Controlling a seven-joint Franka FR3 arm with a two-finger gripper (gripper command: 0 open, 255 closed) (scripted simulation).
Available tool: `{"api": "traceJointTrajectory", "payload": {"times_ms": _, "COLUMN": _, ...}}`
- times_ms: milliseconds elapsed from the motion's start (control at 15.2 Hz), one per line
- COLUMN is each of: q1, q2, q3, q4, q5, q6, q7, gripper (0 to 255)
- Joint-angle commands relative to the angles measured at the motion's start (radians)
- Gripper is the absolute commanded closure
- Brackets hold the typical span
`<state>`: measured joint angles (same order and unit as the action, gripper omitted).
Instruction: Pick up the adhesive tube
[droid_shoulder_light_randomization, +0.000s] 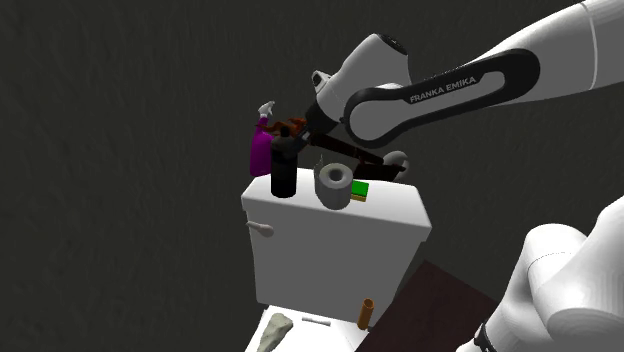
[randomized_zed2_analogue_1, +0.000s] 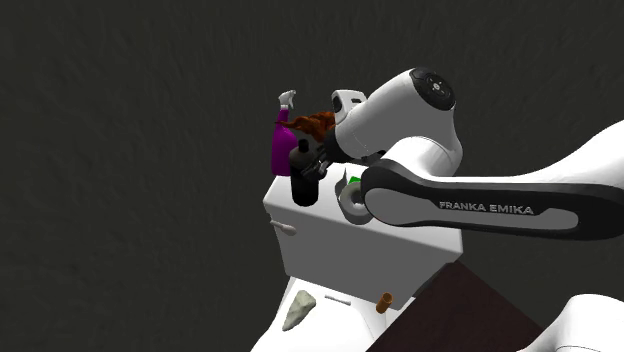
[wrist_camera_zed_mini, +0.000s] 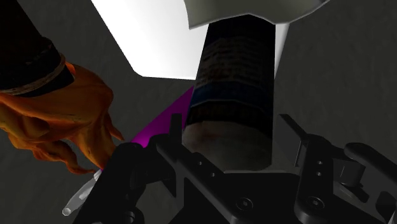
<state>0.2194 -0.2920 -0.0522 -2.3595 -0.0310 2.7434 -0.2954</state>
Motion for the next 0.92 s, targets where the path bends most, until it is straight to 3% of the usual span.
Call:
{"api": "traceJointTrajectory", "payload": {"times_ms": 0, "q1": 0.000, "q2": 0.001, "q3": 0.000, "q4": -0.002, "q5": 0.000, "q6": 0.001, "q7": 0.000, "gripper": 255}}
{"api": "traceJointTrajectory", "payload": {"times_ms": 462, "q1": 0.000, "q2": 0.001, "q3": 0.001, "q4": -0.002, "q5": -0.001, "q6": 0.000, "q7": 0.001, "gripper": 255}}
{"api": "traceJointTrajectory", "payload": {"times_ms": 858, "q1": 0.000, "q2": -0.024, "q3": 0.002, "q4": 0.058, "q5": 0.000, "q6": -0.084, "q7": 0.000, "gripper": 255}}
